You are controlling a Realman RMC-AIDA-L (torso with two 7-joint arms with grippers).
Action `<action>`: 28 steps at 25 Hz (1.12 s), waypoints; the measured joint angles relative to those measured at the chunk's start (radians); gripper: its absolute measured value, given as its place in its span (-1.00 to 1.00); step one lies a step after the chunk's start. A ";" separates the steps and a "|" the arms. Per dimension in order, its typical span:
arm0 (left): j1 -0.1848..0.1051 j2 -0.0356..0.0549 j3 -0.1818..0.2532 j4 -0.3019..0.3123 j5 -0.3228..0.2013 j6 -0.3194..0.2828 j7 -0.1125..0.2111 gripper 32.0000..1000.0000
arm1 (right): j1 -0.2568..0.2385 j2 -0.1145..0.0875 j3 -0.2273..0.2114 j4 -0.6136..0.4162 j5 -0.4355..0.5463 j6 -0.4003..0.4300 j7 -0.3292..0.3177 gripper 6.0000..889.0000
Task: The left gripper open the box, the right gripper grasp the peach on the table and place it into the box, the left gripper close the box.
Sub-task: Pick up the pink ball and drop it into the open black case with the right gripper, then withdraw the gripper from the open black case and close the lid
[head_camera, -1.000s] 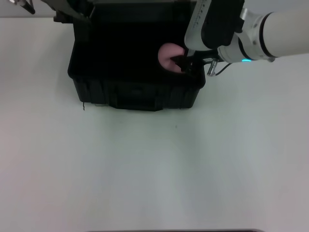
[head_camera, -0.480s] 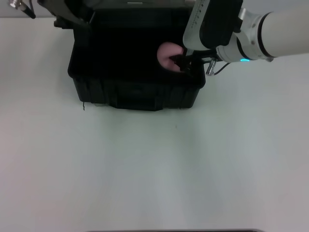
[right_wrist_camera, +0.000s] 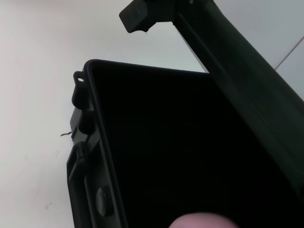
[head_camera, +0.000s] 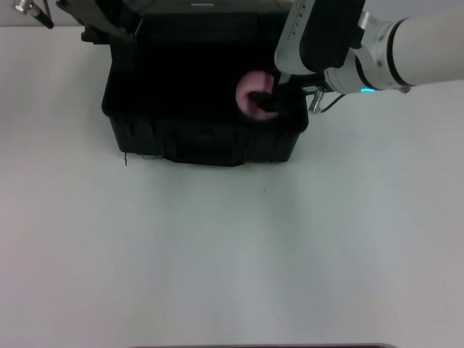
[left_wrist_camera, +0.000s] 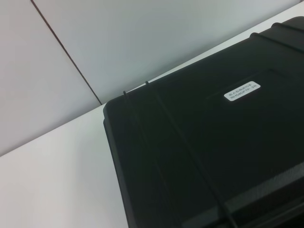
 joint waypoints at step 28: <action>-0.001 -0.0001 -0.003 0.003 0.000 0.000 0.002 0.04 | -0.089 0.001 -0.058 -0.141 -0.046 0.009 0.058 0.92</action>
